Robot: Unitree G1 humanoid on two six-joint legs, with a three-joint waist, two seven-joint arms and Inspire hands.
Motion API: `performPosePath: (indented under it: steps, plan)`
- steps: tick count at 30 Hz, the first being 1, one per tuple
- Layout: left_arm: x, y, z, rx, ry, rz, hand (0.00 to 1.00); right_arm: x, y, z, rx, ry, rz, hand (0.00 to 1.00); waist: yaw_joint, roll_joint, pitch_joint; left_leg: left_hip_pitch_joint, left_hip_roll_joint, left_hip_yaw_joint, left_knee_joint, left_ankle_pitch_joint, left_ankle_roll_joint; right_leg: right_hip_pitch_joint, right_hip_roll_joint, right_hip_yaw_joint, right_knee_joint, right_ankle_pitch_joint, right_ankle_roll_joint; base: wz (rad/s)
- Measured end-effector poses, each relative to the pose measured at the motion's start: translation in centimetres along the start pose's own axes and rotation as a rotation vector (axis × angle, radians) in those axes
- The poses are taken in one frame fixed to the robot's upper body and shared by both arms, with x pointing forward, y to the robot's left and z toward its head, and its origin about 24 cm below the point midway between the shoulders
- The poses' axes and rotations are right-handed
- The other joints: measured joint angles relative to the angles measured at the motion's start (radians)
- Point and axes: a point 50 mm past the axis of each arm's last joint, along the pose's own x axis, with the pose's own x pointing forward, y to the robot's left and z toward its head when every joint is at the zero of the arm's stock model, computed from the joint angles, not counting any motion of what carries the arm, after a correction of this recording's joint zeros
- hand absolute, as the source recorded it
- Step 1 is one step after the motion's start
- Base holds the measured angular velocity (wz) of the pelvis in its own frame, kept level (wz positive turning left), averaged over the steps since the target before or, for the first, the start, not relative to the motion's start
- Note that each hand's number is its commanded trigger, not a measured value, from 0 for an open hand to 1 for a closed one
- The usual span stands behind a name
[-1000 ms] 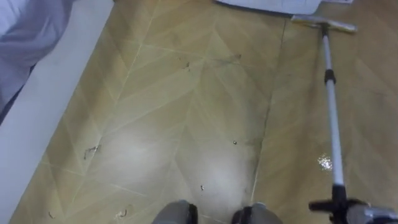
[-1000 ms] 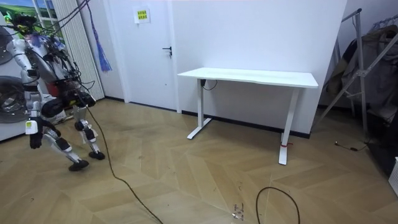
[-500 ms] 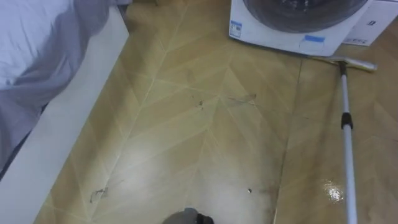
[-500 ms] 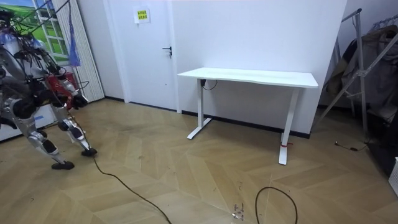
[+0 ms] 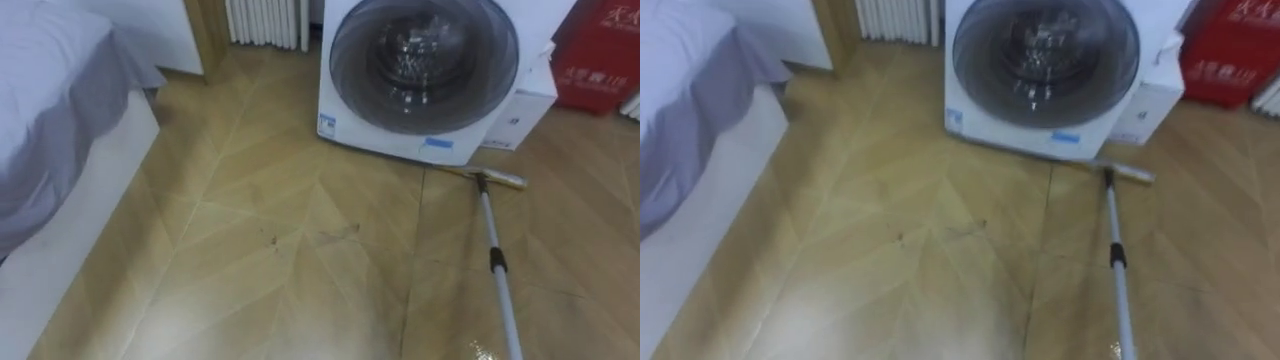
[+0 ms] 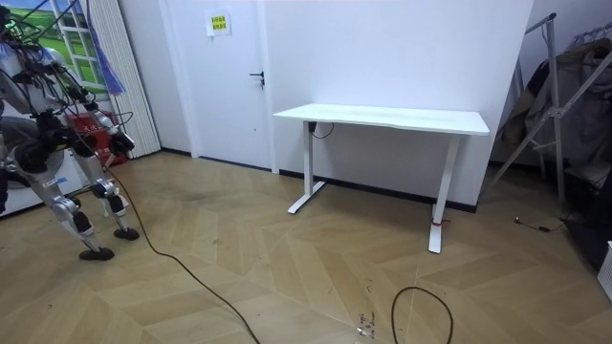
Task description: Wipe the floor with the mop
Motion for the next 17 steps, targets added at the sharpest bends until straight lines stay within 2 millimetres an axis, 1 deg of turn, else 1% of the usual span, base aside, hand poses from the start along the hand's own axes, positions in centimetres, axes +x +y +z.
performPosePath:
  steps: [2,4,6,10,11,12,17]
  plan:
    - [0.0,-0.1,-0.4,-0.013,0.016,-0.002,0.0,0.0,0.0,-0.1,-0.02,0.004,-0.001,1.0,-0.003,0.002,0.0014,0.026,-0.001,-0.007,-0.004,0.0,0.0,0.026,0.001,0.003,-0.014,0.001,-0.001,-0.14]
    - [0.0,0.0,-0.8,0.01,0.031,0.004,0.0,0.0,0.0,-0.3,-0.04,0.009,-0.004,1.0,-0.007,0.004,0.0014,0.049,0.0,-0.011,-0.012,0.0,0.0,0.049,0.004,0.001,-0.014,0.001,-0.001,-0.11]
    - [0.0,0.2,-1.0,0.061,0.04,0.019,0.0,0.0,0.0,-0.2,-0.048,0.015,-0.004,1.0,-0.025,0.005,0.0015,0.06,0.0,-0.021,-0.012,-0.002,-0.004,0.061,0.006,0.001,-0.013,0.0,-0.001,0.05]
    - [0.0,0.3,-1.5,0.098,0.061,0.028,0.0,-0.1,0.1,0.1,-0.064,0.017,0.007,1.0,-0.025,0.006,0.0015,0.087,0.003,-0.026,-0.031,-0.006,-0.009,0.077,0.01,0.002,-0.008,0.002,-0.004,-0.01]
    - [-0.1,0.4,-1.7,0.12,0.068,0.033,0.0,-0.1,0.1,0.1,-0.074,0.021,0.011,1.0,-0.025,0.001,0.0002,0.093,0.003,-0.026,-0.028,-0.007,-0.01,0.084,0.01,0.002,-0.007,0.002,-0.004,0.0]
    - [-0.1,0.4,-1.8,0.134,0.07,0.034,0.0,-0.1,0.2,0.1,-0.079,0.023,0.011,1.0,-0.025,0.002,-0.0011,0.094,0.003,-0.026,-0.027,-0.007,-0.011,0.084,0.01,0.002,-0.007,0.002,-0.005,0.0]
    - [-0.2,0.7,-3.4,0.217,0.127,0.03,0.0,-0.1,0.3,0.0,-0.07,0.03,0.031,1.0,-0.025,0.003,-0.0033,0.13,0.004,-0.025,-0.028,-0.006,-0.013,0.117,0.01,0.001,-0.01,0.001,-0.009,0.0]
